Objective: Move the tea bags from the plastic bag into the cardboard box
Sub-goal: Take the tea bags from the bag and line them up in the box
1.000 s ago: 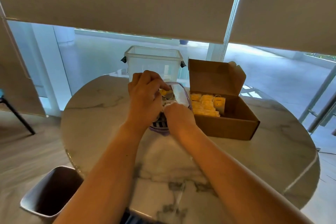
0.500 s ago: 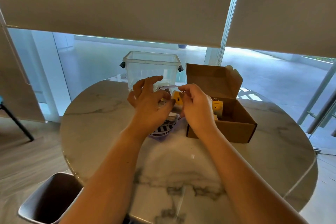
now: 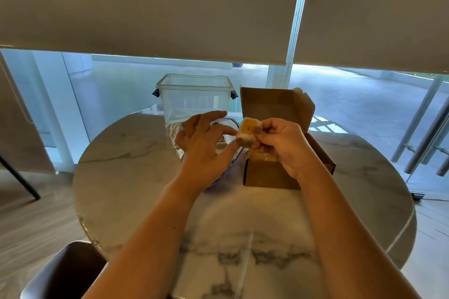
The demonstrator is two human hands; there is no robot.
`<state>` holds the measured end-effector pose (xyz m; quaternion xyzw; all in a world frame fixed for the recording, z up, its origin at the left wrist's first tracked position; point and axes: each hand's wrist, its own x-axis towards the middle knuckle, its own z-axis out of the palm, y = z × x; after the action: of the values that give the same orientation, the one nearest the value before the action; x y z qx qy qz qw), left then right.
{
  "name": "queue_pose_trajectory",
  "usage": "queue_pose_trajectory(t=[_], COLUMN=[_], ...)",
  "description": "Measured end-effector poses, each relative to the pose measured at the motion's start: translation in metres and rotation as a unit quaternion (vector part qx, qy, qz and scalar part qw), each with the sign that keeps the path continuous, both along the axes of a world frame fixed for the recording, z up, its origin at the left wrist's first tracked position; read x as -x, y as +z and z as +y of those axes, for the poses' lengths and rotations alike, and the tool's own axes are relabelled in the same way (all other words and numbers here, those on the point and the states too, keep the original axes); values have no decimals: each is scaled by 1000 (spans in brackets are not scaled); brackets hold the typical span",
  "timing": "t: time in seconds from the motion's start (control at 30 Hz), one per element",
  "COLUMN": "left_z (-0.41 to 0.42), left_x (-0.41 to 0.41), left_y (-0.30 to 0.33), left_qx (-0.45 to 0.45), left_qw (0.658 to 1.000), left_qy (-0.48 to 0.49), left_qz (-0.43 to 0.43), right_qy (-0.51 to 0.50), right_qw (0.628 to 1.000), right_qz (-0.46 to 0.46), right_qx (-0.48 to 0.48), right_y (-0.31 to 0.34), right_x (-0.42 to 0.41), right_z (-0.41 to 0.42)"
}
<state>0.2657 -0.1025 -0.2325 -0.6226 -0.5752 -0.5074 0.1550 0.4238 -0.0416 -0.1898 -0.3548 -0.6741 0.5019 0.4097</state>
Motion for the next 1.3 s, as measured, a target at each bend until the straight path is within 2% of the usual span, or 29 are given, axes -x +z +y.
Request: queue_pose_trajectory(t=[0.13, 0.2, 0.27, 0.33, 0.47, 0.6, 0.77, 0.97, 1.13, 1.3], left_z=[-5, -6, -7, -7, -7, -11, -12, -12, -12, -12], left_x=[-10, -12, -15, -19, -25, -30, -32, -33, -33, -33], left_y=[3, 3, 2, 0, -2, 0, 4, 5, 5, 5], left_qx=[-40, -35, -23, 0, 79, 183, 219, 235, 244, 240], left_qw=[999, 999, 997, 993, 982, 961, 954, 951, 950, 952], left_qy=[10, 5, -3, -4, -13, 10, 20, 24, 21, 16], left_qz=[28, 41, 75, 114, 171, 207, 205, 201, 194, 189], right_qy=[-78, -149, -250, -299, -266, -223, -241, -276, -235, -232], right_qw=[996, 988, 964, 928, 891, 868, 869, 845, 862, 860], right_qz=[48, 31, -68, -186, -346, -439, -431, -454, -448, -452], right_qx=[12, 1, -63, -123, -126, -68, -26, -64, -43, -42], right_y=[1, -2, -8, -11, -17, -20, -15, -21, -23, -24], right_x=[-11, -19, -29, -37, -38, -28, -18, -15, -14, -16], right_z=[19, 31, 46, 53, 63, 73, 91, 92, 93, 93])
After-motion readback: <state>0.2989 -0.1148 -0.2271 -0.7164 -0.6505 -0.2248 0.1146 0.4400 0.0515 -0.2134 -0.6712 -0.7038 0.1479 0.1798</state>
